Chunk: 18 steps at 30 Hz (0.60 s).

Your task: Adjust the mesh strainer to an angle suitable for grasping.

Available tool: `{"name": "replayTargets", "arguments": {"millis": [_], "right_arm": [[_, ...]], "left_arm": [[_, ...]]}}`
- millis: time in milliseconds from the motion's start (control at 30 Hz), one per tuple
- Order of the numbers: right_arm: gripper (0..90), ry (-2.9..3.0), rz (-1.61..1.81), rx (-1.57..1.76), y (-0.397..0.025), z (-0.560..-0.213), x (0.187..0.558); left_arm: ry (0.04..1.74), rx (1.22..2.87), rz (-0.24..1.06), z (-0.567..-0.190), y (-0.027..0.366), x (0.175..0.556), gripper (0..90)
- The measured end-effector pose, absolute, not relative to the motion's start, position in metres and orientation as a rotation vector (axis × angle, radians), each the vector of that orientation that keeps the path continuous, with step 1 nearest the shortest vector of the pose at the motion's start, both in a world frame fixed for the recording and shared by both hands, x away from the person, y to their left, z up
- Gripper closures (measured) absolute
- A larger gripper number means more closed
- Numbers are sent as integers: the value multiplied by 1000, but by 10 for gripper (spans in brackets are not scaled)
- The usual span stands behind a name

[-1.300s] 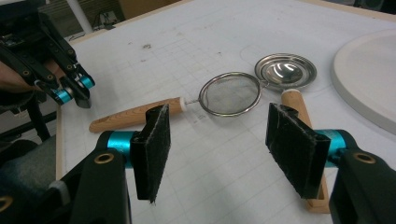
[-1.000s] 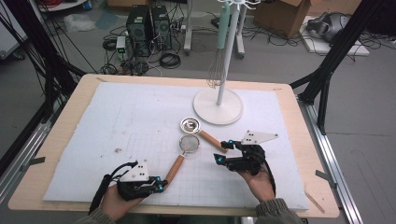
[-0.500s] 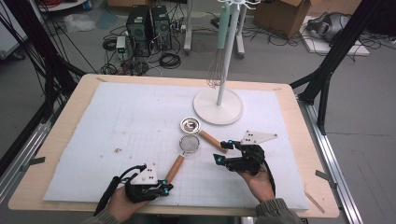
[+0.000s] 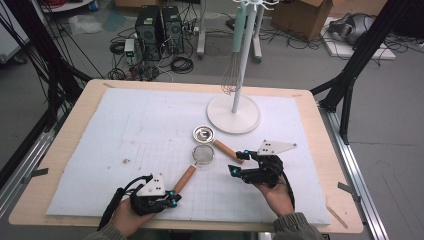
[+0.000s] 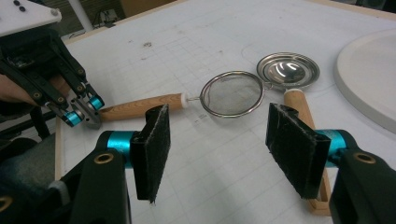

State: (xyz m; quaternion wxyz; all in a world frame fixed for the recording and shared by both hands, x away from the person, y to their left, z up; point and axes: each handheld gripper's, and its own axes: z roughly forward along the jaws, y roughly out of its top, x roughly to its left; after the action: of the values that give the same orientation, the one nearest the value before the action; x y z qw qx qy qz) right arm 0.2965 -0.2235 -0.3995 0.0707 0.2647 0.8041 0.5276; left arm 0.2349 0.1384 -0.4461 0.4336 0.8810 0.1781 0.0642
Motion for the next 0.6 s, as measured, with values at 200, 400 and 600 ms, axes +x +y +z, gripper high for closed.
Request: {"name": "replayTargets", "arguments": {"millis": [200, 400, 600], "right_arm": [[394, 2424, 1581, 798, -222, -400, 297], [398, 2426, 1577, 793, -222, -400, 297], [409, 2434, 1572, 796, -222, -400, 297]], "left_arm": [[466, 2193, 173, -446, 145, 237, 894], [481, 2196, 189, -445, 151, 240, 894], [496, 2200, 204, -446, 156, 241, 894]]}}
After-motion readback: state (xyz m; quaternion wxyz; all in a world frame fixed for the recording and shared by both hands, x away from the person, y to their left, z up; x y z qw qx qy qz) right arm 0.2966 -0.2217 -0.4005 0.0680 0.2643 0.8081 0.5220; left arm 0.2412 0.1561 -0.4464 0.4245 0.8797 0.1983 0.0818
